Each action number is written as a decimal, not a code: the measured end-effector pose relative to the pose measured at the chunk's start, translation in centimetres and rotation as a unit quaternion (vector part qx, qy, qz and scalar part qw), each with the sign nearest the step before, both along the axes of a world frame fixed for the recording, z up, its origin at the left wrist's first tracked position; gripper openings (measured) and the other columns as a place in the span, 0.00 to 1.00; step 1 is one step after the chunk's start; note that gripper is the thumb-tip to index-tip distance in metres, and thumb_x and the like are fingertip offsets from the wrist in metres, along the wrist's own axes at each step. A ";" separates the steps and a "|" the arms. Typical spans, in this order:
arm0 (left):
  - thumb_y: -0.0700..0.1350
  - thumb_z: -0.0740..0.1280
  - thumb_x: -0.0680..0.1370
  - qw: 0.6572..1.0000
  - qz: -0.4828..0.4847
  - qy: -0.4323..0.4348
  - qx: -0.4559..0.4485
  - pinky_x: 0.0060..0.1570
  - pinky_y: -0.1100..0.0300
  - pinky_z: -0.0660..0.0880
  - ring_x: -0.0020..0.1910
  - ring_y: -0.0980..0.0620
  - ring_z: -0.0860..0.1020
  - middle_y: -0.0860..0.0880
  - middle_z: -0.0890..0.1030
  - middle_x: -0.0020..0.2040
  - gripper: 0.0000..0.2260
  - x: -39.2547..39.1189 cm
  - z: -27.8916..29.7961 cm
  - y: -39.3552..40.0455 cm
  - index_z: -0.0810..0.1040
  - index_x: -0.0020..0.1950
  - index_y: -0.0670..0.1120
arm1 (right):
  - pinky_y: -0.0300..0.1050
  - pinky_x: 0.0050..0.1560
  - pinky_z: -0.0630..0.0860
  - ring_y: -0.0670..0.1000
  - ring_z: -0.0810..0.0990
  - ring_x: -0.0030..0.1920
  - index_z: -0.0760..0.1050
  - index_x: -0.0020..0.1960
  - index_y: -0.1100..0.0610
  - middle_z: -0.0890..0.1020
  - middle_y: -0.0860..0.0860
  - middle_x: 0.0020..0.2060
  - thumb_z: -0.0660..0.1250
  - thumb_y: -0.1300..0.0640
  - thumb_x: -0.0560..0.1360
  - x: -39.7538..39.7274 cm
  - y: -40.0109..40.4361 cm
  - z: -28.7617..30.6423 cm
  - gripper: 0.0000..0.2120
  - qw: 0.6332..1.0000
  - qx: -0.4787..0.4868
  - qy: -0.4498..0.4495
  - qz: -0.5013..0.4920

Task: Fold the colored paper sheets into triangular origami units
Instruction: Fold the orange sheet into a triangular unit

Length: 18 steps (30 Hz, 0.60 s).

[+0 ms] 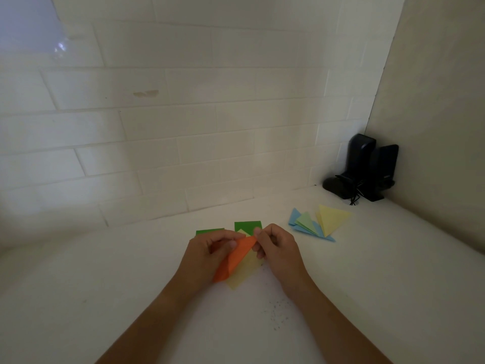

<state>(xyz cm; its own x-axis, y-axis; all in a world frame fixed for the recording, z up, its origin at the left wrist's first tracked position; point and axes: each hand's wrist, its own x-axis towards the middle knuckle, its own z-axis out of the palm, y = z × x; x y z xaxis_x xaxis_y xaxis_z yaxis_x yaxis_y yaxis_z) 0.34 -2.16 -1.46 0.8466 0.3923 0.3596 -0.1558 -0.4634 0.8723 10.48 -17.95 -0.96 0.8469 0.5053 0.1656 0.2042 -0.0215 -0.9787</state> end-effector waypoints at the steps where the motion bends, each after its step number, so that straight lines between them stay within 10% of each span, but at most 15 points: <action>1: 0.36 0.71 0.80 1.000 0.001 0.001 0.002 0.51 0.70 0.74 0.50 0.60 0.83 0.59 0.87 0.49 0.11 0.0 0.0 0.0 0.88 0.54 0.51 | 0.40 0.40 0.75 0.47 0.79 0.34 0.77 0.43 0.62 0.83 0.50 0.33 0.65 0.53 0.83 0.0 0.0 -0.1 0.15 1.000 -0.002 -0.003 -0.003; 18: 0.36 0.70 0.80 1.000 0.027 0.003 0.013 0.58 0.63 0.75 0.55 0.59 0.83 0.61 0.87 0.51 0.13 0.1 -0.3 0.4 0.88 0.53 0.54 | 0.40 0.38 0.74 0.46 0.78 0.35 0.82 0.47 0.50 0.80 0.50 0.32 0.66 0.62 0.79 0.0 -0.1 -0.1 0.10 1.000 0.009 -0.023 0.012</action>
<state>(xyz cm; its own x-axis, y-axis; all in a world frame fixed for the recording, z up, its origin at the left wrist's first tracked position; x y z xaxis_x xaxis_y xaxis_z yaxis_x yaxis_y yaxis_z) 0.40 -1.74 -1.74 0.8273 0.4272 0.3648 -0.1244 -0.4939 0.8605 10.49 -18.07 -1.11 0.8255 0.5224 0.2139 0.2501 0.0013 -0.9682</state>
